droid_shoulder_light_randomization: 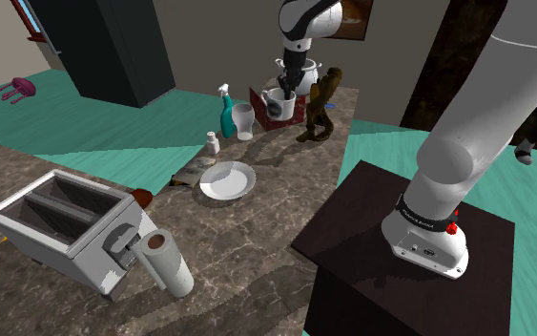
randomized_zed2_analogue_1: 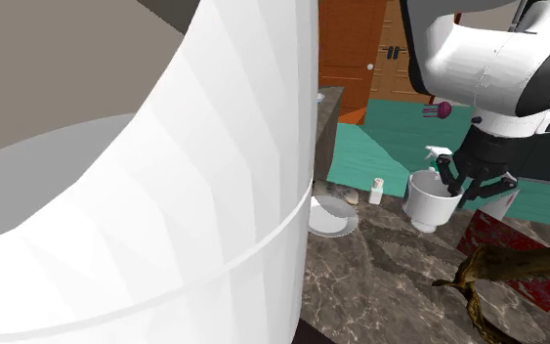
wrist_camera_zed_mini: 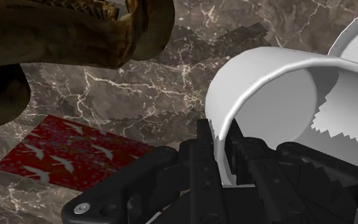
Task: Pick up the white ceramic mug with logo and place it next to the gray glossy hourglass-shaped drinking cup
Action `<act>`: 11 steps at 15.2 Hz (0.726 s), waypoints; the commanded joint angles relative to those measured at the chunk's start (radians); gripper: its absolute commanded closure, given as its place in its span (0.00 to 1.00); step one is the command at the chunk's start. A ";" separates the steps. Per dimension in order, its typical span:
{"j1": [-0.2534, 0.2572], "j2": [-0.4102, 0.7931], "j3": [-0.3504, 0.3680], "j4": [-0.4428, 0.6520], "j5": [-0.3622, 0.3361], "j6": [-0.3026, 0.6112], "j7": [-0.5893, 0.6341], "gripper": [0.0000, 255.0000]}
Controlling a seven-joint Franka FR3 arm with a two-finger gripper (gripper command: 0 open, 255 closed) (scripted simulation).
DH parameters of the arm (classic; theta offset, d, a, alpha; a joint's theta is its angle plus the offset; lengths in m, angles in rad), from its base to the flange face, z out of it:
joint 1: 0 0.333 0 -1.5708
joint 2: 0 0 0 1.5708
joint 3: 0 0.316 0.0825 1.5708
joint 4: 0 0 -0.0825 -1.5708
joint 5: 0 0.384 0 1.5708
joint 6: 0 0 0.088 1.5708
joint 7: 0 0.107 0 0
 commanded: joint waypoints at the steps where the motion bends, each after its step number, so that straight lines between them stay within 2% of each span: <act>1: 0.000 0.013 0.000 -0.014 0.002 0.028 -0.003 1.00; 11: 0.001 0.088 0.002 -0.069 0.015 0.157 -0.018 1.00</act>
